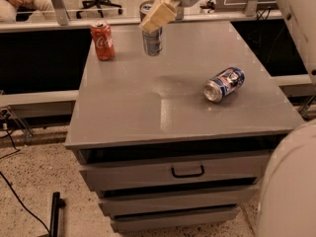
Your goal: Move redbull can near coke can
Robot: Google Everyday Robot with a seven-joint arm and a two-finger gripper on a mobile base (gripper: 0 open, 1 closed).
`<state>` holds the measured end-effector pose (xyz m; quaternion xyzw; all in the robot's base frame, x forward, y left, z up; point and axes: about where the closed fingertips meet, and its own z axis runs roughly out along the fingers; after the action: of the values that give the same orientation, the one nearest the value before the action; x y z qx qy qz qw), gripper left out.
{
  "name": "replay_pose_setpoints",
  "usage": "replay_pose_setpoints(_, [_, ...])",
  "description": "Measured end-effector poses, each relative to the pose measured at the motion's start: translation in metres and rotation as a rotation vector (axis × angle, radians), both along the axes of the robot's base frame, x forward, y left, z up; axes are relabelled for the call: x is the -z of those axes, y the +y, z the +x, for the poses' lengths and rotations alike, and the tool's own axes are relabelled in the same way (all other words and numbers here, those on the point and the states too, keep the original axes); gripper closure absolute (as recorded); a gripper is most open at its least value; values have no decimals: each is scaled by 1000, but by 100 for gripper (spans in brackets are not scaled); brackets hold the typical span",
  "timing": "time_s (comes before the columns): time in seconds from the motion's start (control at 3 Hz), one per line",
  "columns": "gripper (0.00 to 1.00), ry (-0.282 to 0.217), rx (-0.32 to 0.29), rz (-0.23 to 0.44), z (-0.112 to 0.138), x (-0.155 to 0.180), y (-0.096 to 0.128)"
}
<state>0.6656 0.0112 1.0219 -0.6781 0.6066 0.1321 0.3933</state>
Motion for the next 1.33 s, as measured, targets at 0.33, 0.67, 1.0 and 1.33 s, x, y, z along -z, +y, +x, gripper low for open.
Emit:
replay_pose_setpoints(0.33, [100, -8, 17, 25, 10, 2, 4])
replay_pose_setpoints(0.67, [100, -14, 31, 68, 25, 7, 13])
replay_pose_setpoints(1.0, [100, -13, 43, 115, 39, 12, 22])
replay_pose_setpoints(1.33, [100, -6, 55, 156, 51, 19, 27])
